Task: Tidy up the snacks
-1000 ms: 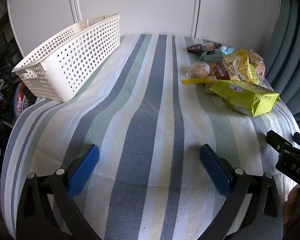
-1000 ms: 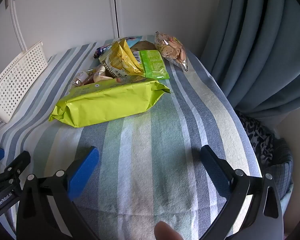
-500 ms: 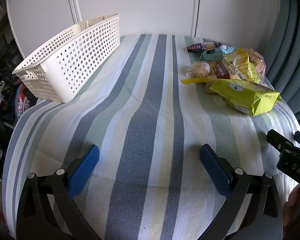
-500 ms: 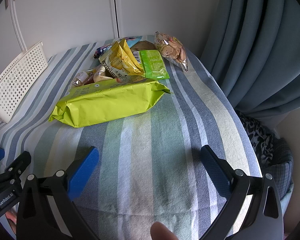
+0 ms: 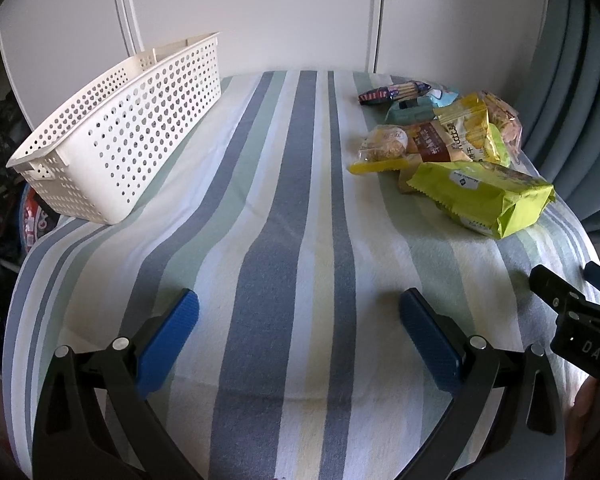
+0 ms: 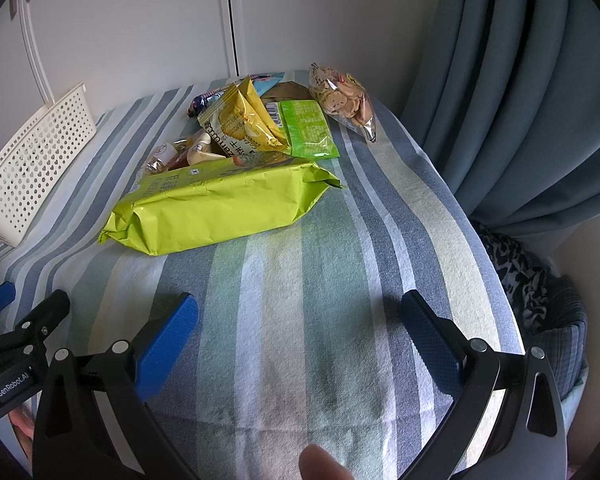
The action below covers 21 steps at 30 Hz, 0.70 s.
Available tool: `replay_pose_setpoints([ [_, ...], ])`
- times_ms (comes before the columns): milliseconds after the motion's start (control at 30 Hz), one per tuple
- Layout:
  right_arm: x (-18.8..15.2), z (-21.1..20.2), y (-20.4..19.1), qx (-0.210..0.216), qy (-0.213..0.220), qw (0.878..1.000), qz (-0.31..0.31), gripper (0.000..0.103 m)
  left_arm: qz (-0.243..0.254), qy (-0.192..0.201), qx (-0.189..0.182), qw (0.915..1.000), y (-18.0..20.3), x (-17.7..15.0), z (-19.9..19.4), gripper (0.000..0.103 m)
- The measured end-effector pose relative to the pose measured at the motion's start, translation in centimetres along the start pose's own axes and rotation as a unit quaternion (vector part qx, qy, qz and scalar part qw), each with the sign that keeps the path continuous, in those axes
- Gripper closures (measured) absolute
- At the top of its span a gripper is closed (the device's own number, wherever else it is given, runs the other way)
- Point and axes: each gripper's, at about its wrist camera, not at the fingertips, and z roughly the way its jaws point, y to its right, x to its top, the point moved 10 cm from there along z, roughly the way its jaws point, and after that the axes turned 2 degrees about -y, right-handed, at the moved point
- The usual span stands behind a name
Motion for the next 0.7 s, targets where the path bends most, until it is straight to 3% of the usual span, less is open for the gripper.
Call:
replay_pose_setpoints([
  [700,-0.01,0.0,0.02,0.0,0.0,1.0,0.0,0.005,0.0,0.001,0.0,1.0,0.02,-0.02,0.07,0.002],
])
